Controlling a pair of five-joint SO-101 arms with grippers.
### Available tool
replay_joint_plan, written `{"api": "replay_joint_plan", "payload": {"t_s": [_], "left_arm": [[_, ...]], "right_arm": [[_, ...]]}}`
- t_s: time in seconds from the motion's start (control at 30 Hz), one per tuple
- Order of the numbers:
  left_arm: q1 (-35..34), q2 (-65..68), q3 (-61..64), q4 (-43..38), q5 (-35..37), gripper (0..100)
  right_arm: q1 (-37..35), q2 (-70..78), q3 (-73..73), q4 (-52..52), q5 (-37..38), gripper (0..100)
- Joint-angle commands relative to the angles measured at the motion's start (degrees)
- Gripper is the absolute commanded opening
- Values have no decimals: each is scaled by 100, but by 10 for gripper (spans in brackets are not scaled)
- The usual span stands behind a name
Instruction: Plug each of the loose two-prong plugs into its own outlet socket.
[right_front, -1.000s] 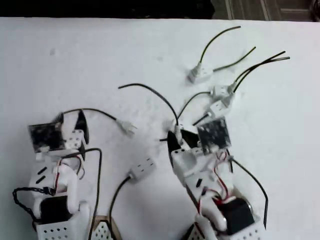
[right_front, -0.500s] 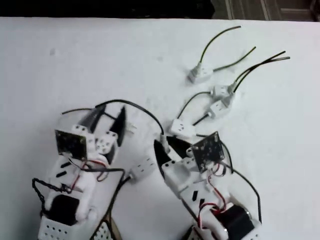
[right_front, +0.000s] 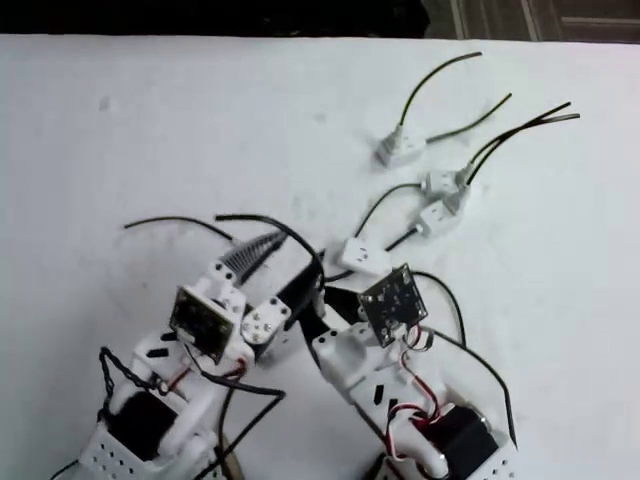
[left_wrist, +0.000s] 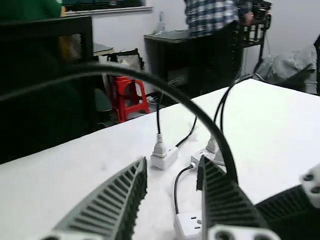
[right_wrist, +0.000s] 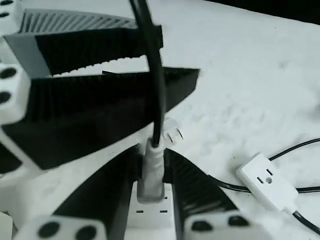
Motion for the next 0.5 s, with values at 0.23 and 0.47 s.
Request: {"api": "replay_joint_plan", "payload": {"t_s": [0.23, 0.47], "left_arm": [[356, -57, -308, -88, -598, 177], [215, -48, -1600, 1398, -589, 180]], "right_arm": [[286, 92, -35, -31, 9, 16], [919, 92, 18, -31, -35, 16]]}}
